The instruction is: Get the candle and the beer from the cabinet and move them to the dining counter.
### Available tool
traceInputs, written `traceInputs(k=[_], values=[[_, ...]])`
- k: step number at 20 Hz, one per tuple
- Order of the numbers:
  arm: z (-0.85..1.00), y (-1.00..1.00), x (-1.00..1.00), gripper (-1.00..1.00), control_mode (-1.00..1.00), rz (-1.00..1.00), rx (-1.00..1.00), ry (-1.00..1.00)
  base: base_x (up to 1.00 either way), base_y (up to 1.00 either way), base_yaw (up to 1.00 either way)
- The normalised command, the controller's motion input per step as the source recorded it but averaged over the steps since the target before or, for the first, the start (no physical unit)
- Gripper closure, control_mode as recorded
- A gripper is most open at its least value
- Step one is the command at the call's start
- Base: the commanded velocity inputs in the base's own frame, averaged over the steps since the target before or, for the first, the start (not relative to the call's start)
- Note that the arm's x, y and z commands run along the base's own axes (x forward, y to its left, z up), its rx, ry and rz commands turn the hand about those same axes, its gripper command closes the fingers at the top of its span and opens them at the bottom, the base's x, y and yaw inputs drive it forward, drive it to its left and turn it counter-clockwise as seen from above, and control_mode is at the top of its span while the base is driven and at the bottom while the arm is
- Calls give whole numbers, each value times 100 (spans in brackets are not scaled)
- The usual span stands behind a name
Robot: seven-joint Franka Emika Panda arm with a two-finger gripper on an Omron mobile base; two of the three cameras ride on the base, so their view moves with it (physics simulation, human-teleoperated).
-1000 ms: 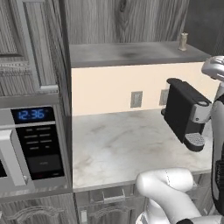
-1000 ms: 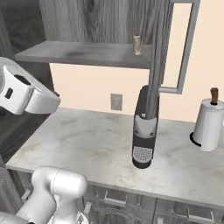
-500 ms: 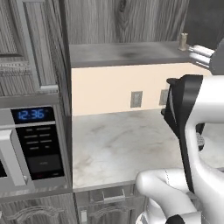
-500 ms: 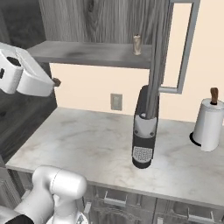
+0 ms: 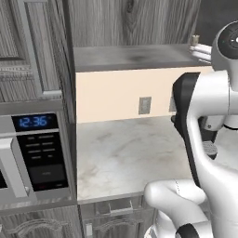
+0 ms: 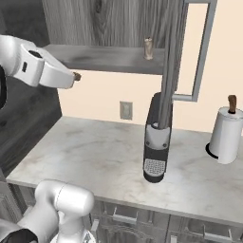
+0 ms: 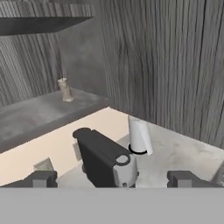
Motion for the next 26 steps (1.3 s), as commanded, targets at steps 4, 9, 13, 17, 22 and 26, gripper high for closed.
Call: traceInputs(k=[4, 9, 13, 17, 22, 26], values=[[12, -10, 42, -100, -100, 0, -6, 5, 0, 0, 0], [7, -15, 31, -100, -100, 0, -4, 5, 0, 0, 0], [0, -12, 45, -100, -100, 0, -1, 4, 0, 0, 0], [0, -1, 68, -100, -100, 0, 0, 0, 0, 0, 0], [0, -10, 58, -100, -100, 0, 0, 0, 0, 0, 0], [0, -15, 51, -100, -100, 0, 0, 0, 0, 0, 0]])
